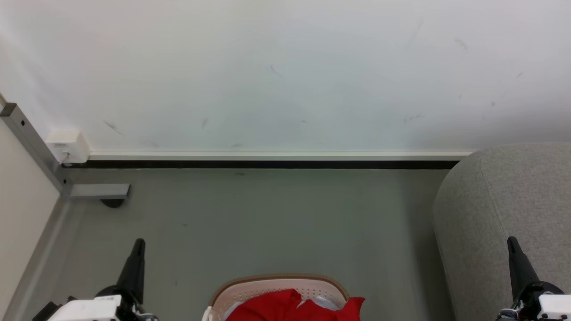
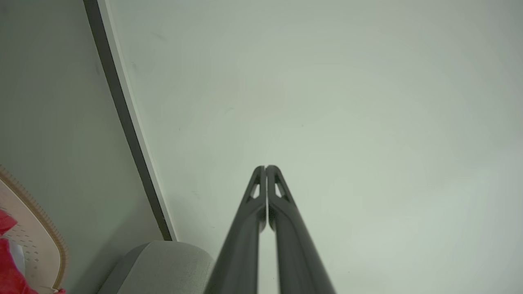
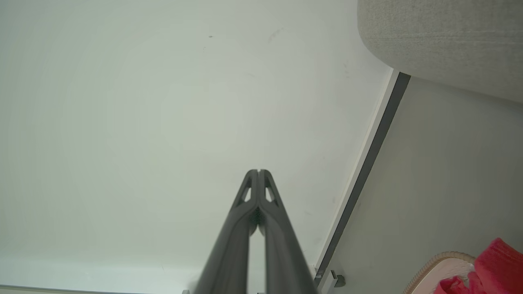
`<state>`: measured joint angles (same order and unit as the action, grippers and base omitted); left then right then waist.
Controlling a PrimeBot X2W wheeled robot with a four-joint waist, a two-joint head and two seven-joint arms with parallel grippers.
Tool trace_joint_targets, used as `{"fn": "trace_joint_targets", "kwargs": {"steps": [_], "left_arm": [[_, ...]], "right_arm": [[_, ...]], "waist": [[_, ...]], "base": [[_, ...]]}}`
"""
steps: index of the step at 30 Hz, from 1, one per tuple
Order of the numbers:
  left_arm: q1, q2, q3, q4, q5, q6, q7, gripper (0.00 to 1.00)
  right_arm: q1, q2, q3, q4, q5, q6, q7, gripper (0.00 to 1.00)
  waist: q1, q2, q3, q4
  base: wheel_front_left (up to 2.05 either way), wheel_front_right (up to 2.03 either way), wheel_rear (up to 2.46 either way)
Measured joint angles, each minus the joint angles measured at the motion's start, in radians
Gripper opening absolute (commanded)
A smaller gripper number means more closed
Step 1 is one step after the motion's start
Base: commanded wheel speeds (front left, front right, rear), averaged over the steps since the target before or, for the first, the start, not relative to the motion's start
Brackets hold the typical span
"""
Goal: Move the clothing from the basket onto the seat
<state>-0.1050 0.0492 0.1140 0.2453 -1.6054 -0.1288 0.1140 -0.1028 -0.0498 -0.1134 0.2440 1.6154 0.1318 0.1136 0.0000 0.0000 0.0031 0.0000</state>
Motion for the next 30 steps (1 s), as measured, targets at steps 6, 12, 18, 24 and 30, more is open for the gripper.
{"fn": "trace_joint_targets", "kwargs": {"steps": [6,12,18,24,30], "left_arm": [[0.0,0.0,0.0,0.0,0.0,0.0,0.0,0.0],[0.028,-0.007,-0.005,0.026,0.001,0.003,-0.003,1.0],[0.029,-0.008,-0.024,0.001,0.001,0.003,-0.031,1.0],[0.029,-0.008,-0.05,-0.026,0.012,0.003,-0.063,1.0],[0.029,-0.008,-0.066,-0.05,0.056,0.003,-0.09,1.0]], "right_arm": [[0.0,0.0,0.0,0.0,0.0,0.0,0.0,0.0],[0.029,0.009,0.007,0.024,0.001,0.0,-0.001,1.0],[0.03,0.011,0.033,-0.003,-0.001,0.0,-0.027,1.0],[0.03,0.008,0.068,-0.038,-0.021,0.0,-0.052,1.0],[0.03,-0.008,0.103,-0.062,-0.067,0.0,-0.084,1.0]], "waist": [[0.0,0.0,0.0,0.0],[0.0,0.0,0.0,0.0],[0.0,0.0,0.0,0.0],[0.0,0.0,0.0,-0.002],[0.0,0.0,-0.001,-0.006]], "base": [[0.0,0.0,0.0],[0.0,0.0,0.0],[0.0,0.0,0.0],[0.0,0.0,0.0],[0.0,0.0,0.0]]}}
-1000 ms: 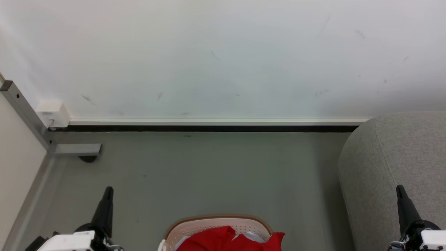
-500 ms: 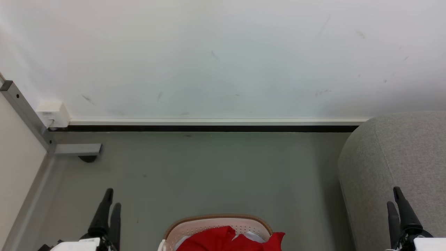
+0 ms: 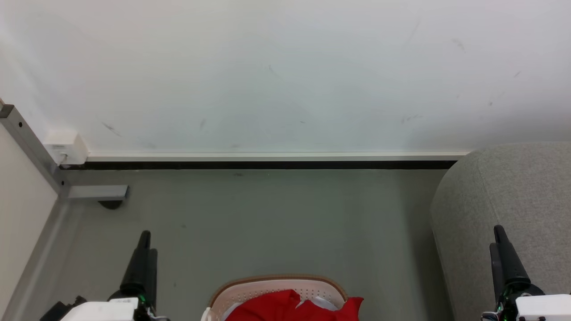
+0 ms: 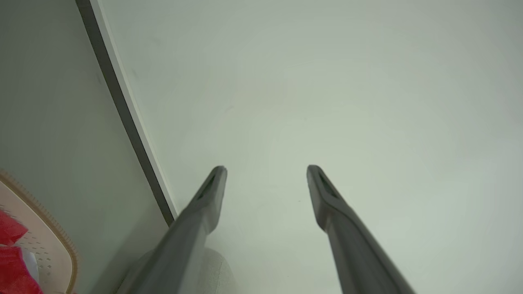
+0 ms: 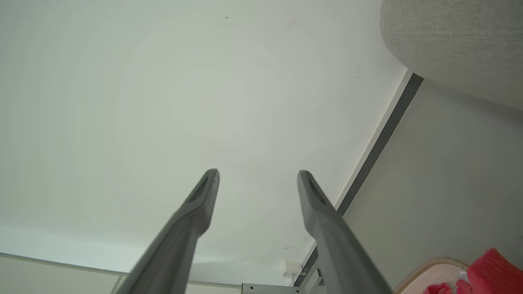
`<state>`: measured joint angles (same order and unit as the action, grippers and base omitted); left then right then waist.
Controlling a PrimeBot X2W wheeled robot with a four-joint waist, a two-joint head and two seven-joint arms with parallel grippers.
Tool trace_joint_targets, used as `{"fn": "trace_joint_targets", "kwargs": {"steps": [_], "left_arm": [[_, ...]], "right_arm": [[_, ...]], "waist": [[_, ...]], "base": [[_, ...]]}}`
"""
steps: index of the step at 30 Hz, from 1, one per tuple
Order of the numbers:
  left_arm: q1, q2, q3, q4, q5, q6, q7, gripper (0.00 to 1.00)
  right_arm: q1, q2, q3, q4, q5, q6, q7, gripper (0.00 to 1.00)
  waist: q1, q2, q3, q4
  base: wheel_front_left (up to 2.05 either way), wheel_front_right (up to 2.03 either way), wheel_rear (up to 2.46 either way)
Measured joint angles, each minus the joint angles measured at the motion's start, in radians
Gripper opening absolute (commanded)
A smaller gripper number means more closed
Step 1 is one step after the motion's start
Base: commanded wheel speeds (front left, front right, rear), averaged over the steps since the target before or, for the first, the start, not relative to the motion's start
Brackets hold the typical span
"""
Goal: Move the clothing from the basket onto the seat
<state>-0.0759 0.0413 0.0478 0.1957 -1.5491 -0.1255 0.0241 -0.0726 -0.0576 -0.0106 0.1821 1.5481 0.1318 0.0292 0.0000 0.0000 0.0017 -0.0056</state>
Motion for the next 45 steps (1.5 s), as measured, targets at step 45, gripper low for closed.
{"fn": "trace_joint_targets", "kwargs": {"steps": [45], "left_arm": [[0.014,0.002,-0.117,-0.101,0.876,0.096,-0.154,1.0]], "right_arm": [[0.011,-0.061,0.134,-0.076,-0.812,0.0,-0.157,1.0]], "waist": [[0.0,0.0,-0.004,-0.012]], "base": [[0.0,0.0,0.0]]}}
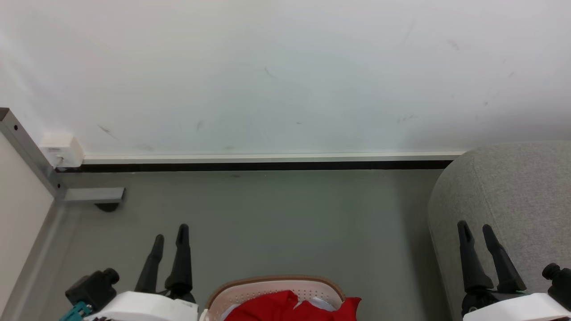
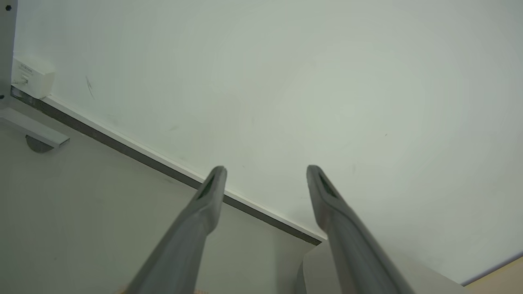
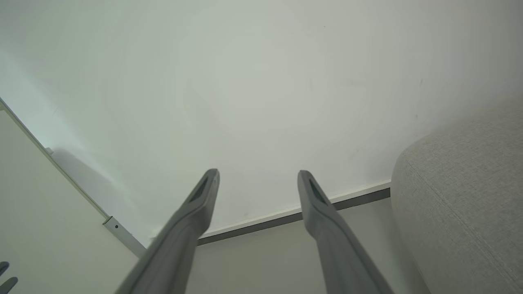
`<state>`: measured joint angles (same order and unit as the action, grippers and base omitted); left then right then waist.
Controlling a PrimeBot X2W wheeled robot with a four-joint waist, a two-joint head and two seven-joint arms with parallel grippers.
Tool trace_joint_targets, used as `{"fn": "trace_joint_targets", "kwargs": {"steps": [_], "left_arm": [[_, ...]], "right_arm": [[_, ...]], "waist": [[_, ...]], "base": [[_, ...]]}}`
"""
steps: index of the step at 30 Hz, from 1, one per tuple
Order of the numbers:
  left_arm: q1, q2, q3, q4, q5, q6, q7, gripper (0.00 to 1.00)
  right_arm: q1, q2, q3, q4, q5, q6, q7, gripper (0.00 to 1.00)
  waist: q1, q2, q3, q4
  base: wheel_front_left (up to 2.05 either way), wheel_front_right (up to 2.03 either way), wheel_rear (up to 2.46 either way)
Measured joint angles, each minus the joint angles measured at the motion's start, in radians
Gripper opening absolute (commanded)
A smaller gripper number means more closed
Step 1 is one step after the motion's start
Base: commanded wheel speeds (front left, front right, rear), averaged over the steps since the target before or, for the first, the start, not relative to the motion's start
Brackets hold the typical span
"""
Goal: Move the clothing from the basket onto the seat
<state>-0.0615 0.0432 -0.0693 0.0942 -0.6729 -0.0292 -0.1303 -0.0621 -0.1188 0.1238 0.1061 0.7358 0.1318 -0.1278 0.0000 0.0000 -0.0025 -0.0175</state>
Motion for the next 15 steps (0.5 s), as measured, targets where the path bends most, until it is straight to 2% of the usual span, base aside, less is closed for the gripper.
{"fn": "trace_joint_targets", "kwargs": {"steps": [15], "left_arm": [[0.002,0.001,-0.02,0.006,0.189,0.019,-0.036,1.0]], "right_arm": [[0.005,0.007,-0.007,0.024,-0.171,0.0,-0.039,1.0]], "waist": [[0.0,0.0,0.0,-0.004]], "base": [[0.0,0.0,0.0]]}}
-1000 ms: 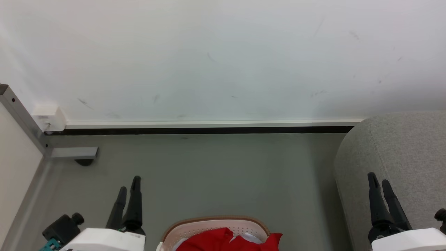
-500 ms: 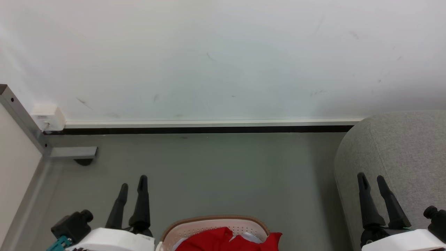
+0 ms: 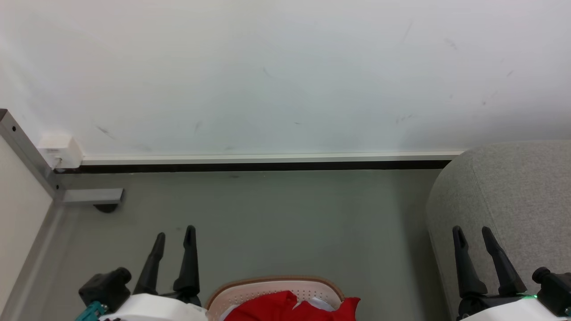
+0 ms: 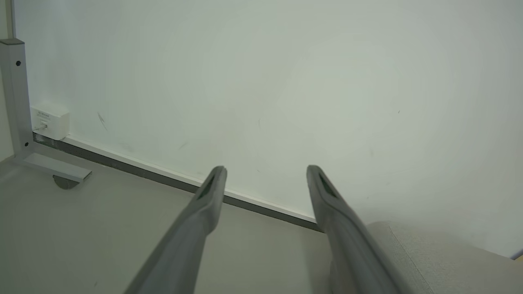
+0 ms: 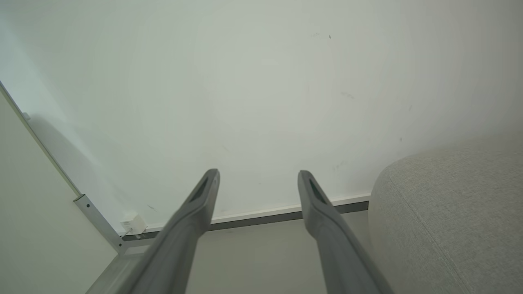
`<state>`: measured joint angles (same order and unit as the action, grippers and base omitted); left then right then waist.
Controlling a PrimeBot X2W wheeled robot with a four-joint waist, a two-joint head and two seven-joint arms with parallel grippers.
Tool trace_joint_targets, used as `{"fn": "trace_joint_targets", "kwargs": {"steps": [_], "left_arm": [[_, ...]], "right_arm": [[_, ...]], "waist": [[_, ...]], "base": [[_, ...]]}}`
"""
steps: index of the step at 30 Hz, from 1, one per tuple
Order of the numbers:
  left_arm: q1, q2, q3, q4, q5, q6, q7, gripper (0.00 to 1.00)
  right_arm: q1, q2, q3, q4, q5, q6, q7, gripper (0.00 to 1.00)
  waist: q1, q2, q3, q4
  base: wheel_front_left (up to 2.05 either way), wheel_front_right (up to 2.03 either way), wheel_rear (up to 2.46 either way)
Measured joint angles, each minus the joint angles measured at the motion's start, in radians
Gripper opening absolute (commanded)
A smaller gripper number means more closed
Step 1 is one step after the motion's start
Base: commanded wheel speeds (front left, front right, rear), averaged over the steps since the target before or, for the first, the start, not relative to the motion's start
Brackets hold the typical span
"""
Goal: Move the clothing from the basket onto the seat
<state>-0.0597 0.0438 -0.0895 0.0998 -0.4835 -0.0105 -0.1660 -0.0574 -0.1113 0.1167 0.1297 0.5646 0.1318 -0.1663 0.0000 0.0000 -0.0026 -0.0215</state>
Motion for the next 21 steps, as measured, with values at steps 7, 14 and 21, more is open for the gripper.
{"fn": "trace_joint_targets", "kwargs": {"steps": [7,14,21], "left_arm": [[0.001,0.0,-0.007,-0.003,0.083,0.002,-0.019,1.0],[0.003,0.001,-0.013,0.0,0.15,0.013,-0.034,1.0],[0.006,0.001,-0.021,-0.001,0.184,0.021,-0.047,1.0]], "right_arm": [[0.001,0.004,0.008,0.011,-0.058,0.0,-0.018,1.0],[0.0,0.004,0.004,-0.004,-0.11,0.0,-0.032,1.0],[0.001,0.006,-0.003,-0.006,-0.165,0.0,-0.047,1.0]], "waist": [[0.0,0.0,-0.002,-0.002],[0.0,0.0,-0.002,-0.005],[0.0,0.0,-0.004,-0.008]], "base": [[0.0,0.0,0.0],[0.0,0.0,0.0],[0.0,0.0,0.0]]}}
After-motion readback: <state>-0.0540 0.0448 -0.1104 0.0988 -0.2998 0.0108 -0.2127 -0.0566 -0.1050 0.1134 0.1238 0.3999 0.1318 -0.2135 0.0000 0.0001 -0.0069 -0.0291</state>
